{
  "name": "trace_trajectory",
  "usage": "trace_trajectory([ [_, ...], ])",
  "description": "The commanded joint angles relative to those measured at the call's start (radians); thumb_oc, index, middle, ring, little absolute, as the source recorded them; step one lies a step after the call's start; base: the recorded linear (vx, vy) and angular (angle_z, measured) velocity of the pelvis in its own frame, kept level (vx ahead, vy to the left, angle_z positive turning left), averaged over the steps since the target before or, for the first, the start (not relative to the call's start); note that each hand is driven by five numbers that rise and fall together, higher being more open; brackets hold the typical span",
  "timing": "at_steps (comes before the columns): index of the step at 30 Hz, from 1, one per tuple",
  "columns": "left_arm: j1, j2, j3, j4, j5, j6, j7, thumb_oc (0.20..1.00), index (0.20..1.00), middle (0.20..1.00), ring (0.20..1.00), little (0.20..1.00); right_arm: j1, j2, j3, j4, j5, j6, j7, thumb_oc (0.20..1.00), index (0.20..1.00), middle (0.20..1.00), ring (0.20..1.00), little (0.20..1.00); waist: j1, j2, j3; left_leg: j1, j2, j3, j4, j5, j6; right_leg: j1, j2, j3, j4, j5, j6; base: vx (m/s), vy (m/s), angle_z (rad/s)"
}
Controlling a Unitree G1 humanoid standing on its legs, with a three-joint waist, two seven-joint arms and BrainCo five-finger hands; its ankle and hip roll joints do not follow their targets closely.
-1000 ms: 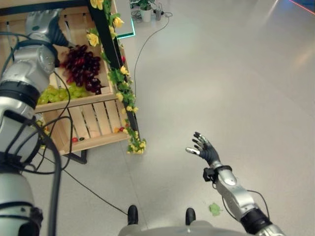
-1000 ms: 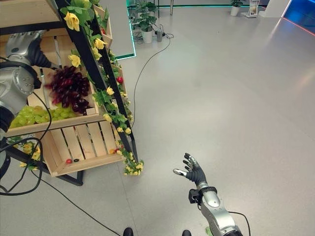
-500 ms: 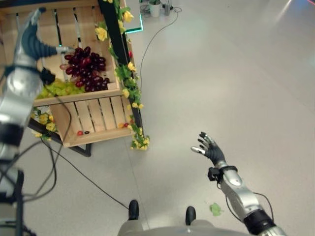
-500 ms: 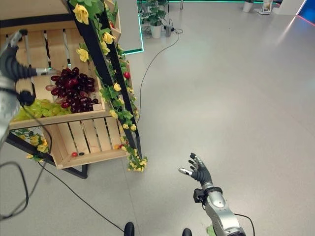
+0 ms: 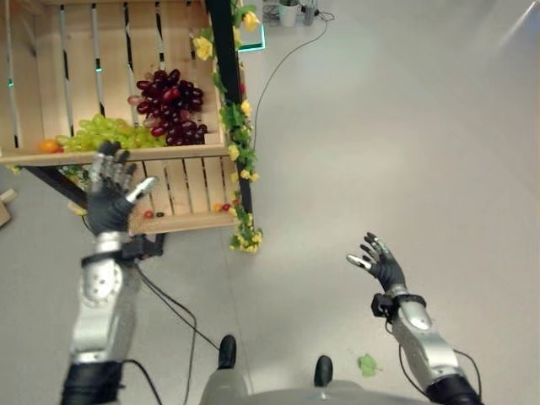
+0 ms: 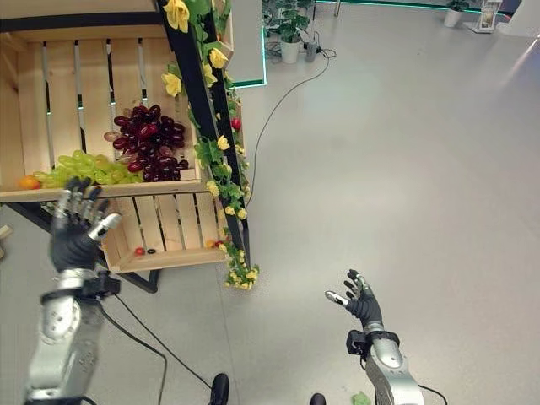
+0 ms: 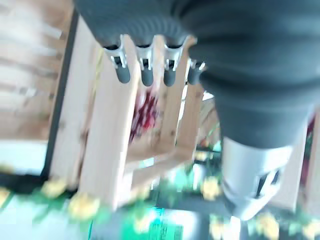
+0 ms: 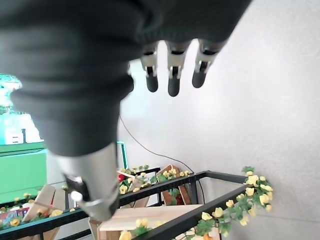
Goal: Pick up the fruits from the basket on one side to the basket on the other side
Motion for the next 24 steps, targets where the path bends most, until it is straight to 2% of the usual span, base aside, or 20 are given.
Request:
trace_trajectory([
  [1, -0.011, 0.023, 0.008, -0.045, -0.014, -0.029, -0.066, 1.0, 1.0, 1.0, 1.0, 1.0, -0.016, -0.011, -0.043, -0.074, -0.008, -0.053, -0.002, 1.0, 1.0, 1.0, 1.0, 1.0, -0.028, 0.003, -0.035, -0.04, 0.026, -0.027, 0.111, -0.136, 0.002, 0.054, 0.01, -0.02, 0.054, -0.195, -0.02, 0.0, 0.0, 0.0],
  [4, -0.002, -0.004, -0.091, -0.076, -0.016, -0.009, -0.131, 1.0, 1.0, 1.0, 1.0, 1.0, -0.013, -0.012, -0.059, -0.088, -0.008, -0.069, -0.014, 1.0, 1.0, 1.0, 1.0, 1.0, -0.034, -0.008, -0.025, -0.052, 0.013, -0.046, 0.136, -0.147, 0.011, 0.033, 0.002, -0.005, 0.057, -0.178, -0.014, -0.07, 0.056, -0.01],
  [7, -0.038, -0.011, -0.16, -0.057, -0.009, -0.005, -0.165, 1.0, 1.0, 1.0, 1.0, 1.0, -0.029, -0.022, -0.08, -0.107, -0.014, -0.083, -0.026, 1.0, 1.0, 1.0, 1.0, 1.0, -0.025, -0.026, -0.017, -0.095, -0.078, -0.211, 0.227, -0.222, 0.036, -0.032, -0.016, 0.06, 0.097, -0.165, -0.016, -0.08, 0.115, -0.32],
  [9, -0.077, -0.012, -0.205, -0.019, 0.013, -0.006, -0.171, 1.0, 1.0, 1.0, 1.0, 1.0, -0.033, -0.021, -0.095, -0.13, -0.023, -0.091, -0.034, 1.0, 1.0, 1.0, 1.0, 1.0, -0.041, -0.027, -0.012, -0.098, -0.118, -0.272, 0.253, -0.251, 0.052, -0.071, -0.024, 0.107, 0.135, -0.157, -0.014, -0.04, 0.22, -0.76],
  [13, -0.121, -0.004, -0.268, 0.067, 0.043, 0.007, -0.168, 1.0, 1.0, 1.0, 1.0, 1.0, 0.013, 0.008, -0.146, -0.154, -0.008, -0.106, -0.052, 1.0, 1.0, 1.0, 1.0, 1.0, -0.096, -0.031, -0.022, -0.085, -0.101, -0.248, 0.217, -0.236, 0.058, -0.091, -0.033, 0.138, 0.131, -0.131, 0.01, -0.03, 0.218, -0.48],
  [17, -0.158, 0.011, -0.302, 0.116, 0.066, 0.018, -0.157, 1.0, 1.0, 1.0, 1.0, 1.0, 0.069, 0.05, -0.178, -0.191, 0.002, -0.106, -0.062, 1.0, 1.0, 1.0, 1.0, 1.0, -0.158, -0.052, -0.025, -0.068, -0.098, -0.162, 0.179, -0.23, 0.081, -0.134, -0.062, 0.196, 0.115, -0.08, 0.053, -0.08, 0.235, -0.44],
  [19, -0.171, 0.022, -0.306, 0.124, 0.07, 0.014, -0.148, 1.0, 1.0, 1.0, 1.0, 1.0, 0.083, 0.073, -0.186, -0.202, 0.003, -0.107, -0.065, 1.0, 1.0, 1.0, 1.0, 1.0, -0.17, -0.061, -0.025, -0.07, -0.098, -0.112, 0.18, -0.234, 0.093, -0.163, -0.072, 0.236, 0.12, -0.053, 0.071, -0.1, 0.17, -0.75],
  [20, -0.179, 0.026, -0.306, 0.127, 0.072, 0.009, -0.137, 1.0, 1.0, 1.0, 1.0, 1.0, 0.083, 0.078, -0.187, -0.199, 0.002, -0.109, -0.069, 1.0, 1.0, 1.0, 1.0, 1.0, -0.182, -0.064, -0.018, -0.073, -0.093, -0.085, 0.187, -0.236, 0.098, -0.185, -0.082, 0.229, 0.133, -0.029, 0.084, -0.13, 0.126, -0.88],
  [22, -0.193, 0.041, -0.297, 0.14, 0.087, 0.003, -0.112, 1.0, 1.0, 1.0, 1.0, 1.0, 0.079, 0.093, -0.181, -0.199, 0.0, -0.118, -0.081, 1.0, 1.0, 1.0, 1.0, 1.0, -0.163, -0.052, 0.007, -0.086, -0.039, 0.002, 0.228, -0.247, 0.092, -0.216, -0.12, 0.1, 0.177, -0.031, 0.083, -0.16, 0.114, -1.62],
  [24, -0.189, 0.044, -0.284, 0.151, 0.104, 0.001, -0.084, 1.0, 1.0, 1.0, 1.0, 1.0, 0.074, 0.087, -0.165, -0.187, -0.015, -0.125, -0.095, 1.0, 1.0, 1.0, 1.0, 1.0, -0.138, -0.043, 0.024, -0.071, 0.003, 0.098, 0.26, -0.259, 0.085, -0.197, -0.158, -0.088, 0.2, -0.047, 0.07, -0.18, 0.137, -1.77],
])
